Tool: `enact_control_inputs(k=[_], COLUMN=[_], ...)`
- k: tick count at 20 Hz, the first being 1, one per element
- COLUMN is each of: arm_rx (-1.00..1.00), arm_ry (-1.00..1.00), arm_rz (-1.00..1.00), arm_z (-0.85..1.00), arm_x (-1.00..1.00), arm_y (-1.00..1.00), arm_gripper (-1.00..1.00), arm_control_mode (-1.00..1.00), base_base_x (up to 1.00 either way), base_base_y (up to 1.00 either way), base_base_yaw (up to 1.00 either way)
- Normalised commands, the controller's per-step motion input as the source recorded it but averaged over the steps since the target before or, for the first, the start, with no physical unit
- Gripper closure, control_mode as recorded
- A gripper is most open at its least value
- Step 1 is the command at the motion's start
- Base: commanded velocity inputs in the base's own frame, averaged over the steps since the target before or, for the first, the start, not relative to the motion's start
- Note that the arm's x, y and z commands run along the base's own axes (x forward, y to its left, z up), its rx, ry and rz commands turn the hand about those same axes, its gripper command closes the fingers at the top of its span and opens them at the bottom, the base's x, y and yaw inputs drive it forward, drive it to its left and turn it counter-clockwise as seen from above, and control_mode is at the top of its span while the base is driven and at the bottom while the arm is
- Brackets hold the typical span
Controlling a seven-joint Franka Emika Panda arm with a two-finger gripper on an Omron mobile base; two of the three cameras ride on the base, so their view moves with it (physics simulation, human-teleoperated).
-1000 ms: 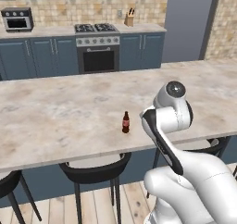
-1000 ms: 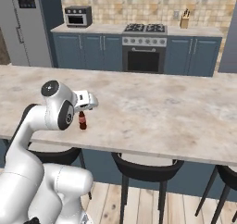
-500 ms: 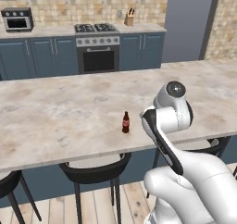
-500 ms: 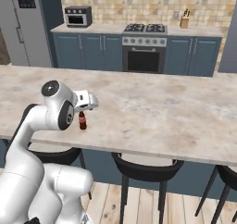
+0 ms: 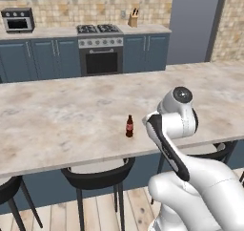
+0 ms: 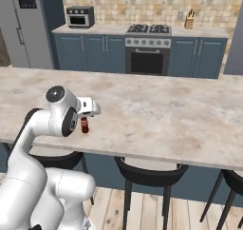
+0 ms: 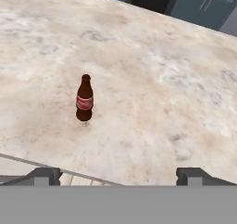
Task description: Place the large bottle from the dining counter next to the other large bottle outside the sink, and place the small bottle from the dining counter next to the other small bottle inside the sink.
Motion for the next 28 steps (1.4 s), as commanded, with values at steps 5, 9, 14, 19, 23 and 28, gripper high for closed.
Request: enact_control_inputs(k=[5,9,14,19,23,28], arm_rx=[0.01,0.0,0.0,0.03,0.05,0.04], arm_ry=[0.0,0.0,0.0,0.0,0.0,0.0], arm_rz=[-0.03,-0.02,-0.03,-0.03,-0.02,0.0], arm_z=[-0.22,-0.21,-0.2,-0.23,-0.23,-0.18], arm_x=[0.0,0.08,0.18,0.26,0.28,0.28], arm_y=[0.28,0.3,0.23,0.16,0.1,0.05], arm_gripper=[-1.0,-1.0,-1.0,-1.0,-1.0,-1.0], arm_control_mode=[-1.0,-1.0,-1.0,-1.0,-1.0,-1.0], base_base_x=[0.0,0.0,0.0,0.0,0.0,0.0], base_base_y=[0.0,0.0,0.0,0.0,0.0,0.0], base_base_yaw=[0.0,0.0,0.0,0.0,0.0,0.0])
